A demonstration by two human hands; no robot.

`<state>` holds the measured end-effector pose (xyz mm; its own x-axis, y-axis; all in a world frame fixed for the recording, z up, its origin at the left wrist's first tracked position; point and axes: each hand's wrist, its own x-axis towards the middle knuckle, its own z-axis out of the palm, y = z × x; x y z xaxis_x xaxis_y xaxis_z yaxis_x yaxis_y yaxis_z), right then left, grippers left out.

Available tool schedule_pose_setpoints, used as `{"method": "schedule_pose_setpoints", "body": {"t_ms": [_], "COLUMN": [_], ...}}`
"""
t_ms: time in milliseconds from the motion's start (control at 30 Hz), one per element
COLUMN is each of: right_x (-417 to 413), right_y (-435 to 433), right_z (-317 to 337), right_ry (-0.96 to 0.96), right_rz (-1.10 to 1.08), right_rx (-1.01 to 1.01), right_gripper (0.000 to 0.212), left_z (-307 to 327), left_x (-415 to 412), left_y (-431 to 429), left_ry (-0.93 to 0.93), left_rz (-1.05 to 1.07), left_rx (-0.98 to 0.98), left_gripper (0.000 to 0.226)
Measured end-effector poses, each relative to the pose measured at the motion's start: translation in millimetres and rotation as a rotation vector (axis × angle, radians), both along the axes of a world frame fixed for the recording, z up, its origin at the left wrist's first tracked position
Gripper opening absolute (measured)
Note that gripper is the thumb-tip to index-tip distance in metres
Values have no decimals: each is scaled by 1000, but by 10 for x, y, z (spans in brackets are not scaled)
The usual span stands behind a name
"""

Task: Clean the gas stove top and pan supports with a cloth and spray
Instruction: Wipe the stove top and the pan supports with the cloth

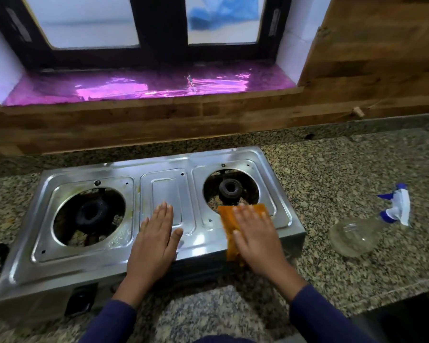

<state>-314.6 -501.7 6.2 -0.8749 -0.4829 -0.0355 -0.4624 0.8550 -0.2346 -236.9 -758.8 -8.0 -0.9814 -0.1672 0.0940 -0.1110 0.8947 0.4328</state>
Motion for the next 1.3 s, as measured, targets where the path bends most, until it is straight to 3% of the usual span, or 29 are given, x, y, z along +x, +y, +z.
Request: {"method": "schedule_pose_setpoints", "body": {"t_ms": [200,367,667,867,1300], "right_x": [-786,-1555,-2605,-2385,-1121], "right_y": [412,98,-496,-1020,-3350], "right_z": [2,36,135,200,45], "right_ry": [3,42,-72,-165,-12], "right_rz": [-99,-55,40,-6,247], "right_rx": [101,134,133,175,88], "right_gripper": [71,64,63,69,64], "left_z": [-32,-26,23,94,-59], "left_x": [-35,-43,-21,86,1102], "left_y": [-18,-9,23,-61,-1498], "left_ry": [-45,-56,-47,8,64], "left_rz": [19,19,51,50,222], "left_rx": [-64,-68,-90,-130,-189], "left_gripper": [78,78,74,68,60]}}
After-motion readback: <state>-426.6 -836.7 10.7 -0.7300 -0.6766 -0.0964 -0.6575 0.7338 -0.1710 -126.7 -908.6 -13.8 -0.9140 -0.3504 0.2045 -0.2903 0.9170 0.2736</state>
